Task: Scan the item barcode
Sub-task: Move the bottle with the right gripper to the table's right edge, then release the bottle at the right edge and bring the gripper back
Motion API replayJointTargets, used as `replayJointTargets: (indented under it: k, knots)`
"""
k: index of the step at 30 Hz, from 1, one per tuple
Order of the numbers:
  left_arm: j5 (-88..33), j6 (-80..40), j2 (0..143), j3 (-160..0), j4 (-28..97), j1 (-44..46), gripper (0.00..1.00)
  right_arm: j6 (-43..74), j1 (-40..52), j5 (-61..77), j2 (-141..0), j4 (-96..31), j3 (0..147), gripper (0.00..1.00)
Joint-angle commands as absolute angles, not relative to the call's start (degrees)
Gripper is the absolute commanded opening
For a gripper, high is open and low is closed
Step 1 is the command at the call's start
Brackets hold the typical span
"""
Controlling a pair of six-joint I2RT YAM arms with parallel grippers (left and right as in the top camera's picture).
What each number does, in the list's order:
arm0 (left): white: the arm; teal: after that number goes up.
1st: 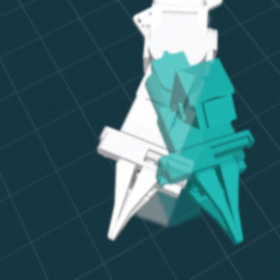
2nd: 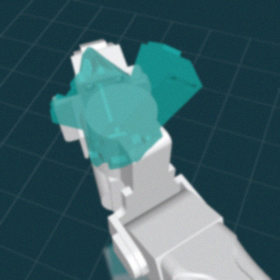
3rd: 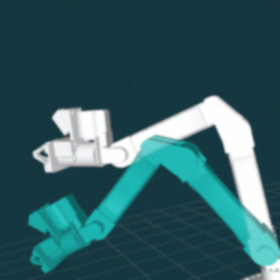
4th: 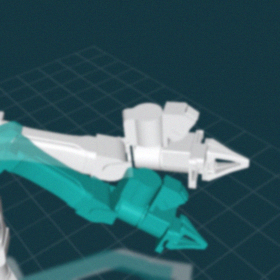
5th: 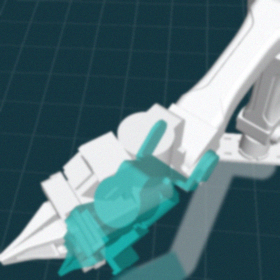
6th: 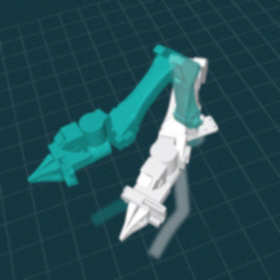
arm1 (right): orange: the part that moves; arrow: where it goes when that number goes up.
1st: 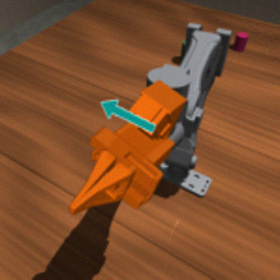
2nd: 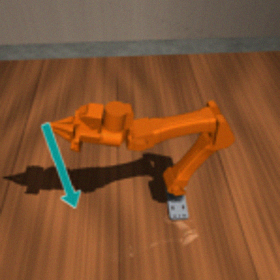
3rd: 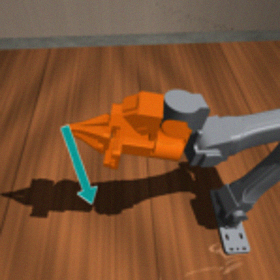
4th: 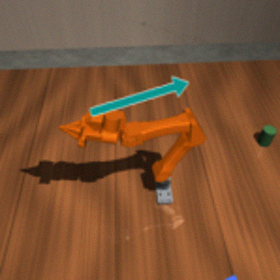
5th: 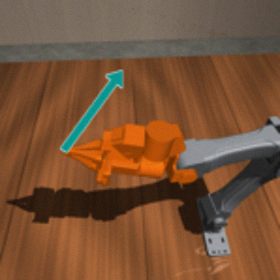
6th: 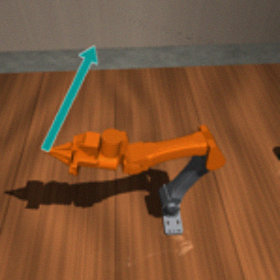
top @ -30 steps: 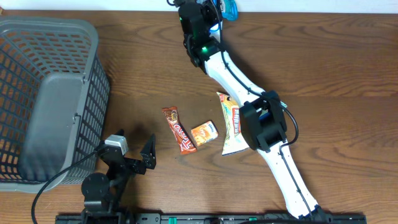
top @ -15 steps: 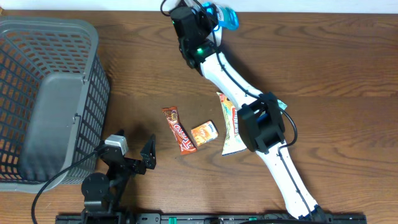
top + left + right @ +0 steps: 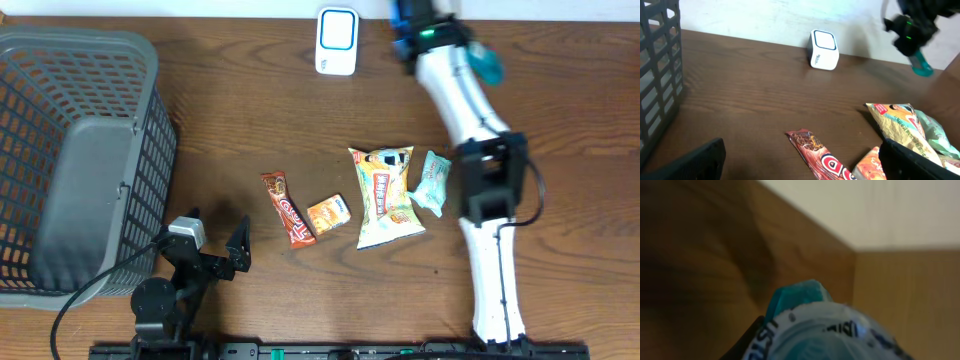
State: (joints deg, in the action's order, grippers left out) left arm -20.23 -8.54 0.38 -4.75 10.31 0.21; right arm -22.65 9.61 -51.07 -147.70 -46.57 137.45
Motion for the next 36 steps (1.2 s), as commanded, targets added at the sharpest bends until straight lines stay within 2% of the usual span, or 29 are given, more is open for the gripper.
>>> replayJointTargets:
  k: [1,17,22,24,25,26,28,29,33,36]
  knots:
    - [-20.1,-7.6,0.3,-3.9,11.9,0.1,0.98,-18.0,3.5,-51.9,-144.2,-47.1,135.0,0.13]
    - [-20.1,-7.6,0.3,-3.9,11.9,0.1,0.98,-14.2,-22.9,-45.6,-144.2,-44.6,121.3,0.15]
    - [-20.1,-7.6,0.3,-3.9,11.9,0.1,0.98,-11.5,-27.9,-41.2,-144.2,-45.3,121.3,0.35]
    - [-20.1,-7.6,0.3,-3.9,11.9,0.1,0.98,-10.4,-29.1,-38.6,-144.2,-45.9,121.3,0.56]
    - [-20.1,-7.6,0.3,-3.9,11.9,0.1,0.98,-10.1,-29.3,-38.1,-144.2,-46.0,121.3,0.6]
    - [-20.1,-7.6,0.3,-3.9,11.9,0.1,0.98,-9.7,-29.5,-37.9,-144.2,-46.1,121.3,0.67]
    - [-20.1,-7.6,0.3,-3.9,11.9,0.1,0.98,-9.3,-29.7,-38.0,-144.2,-46.3,121.3,0.93]
    - [-20.1,-7.6,0.3,-3.9,11.9,0.1,0.98,-8.5,-29.6,-38.0,-144.1,-46.6,121.3,0.99]
    - [-20.1,-7.6,0.3,-3.9,11.9,0.1,0.98,-4.6,-28.8,-36.8,-142.7,-47.7,121.4,0.99]
    - [-20.1,-7.6,0.3,-3.9,11.9,0.1,0.98,-3.8,-27.8,-30.5,-139.6,-48.7,121.4,0.99]
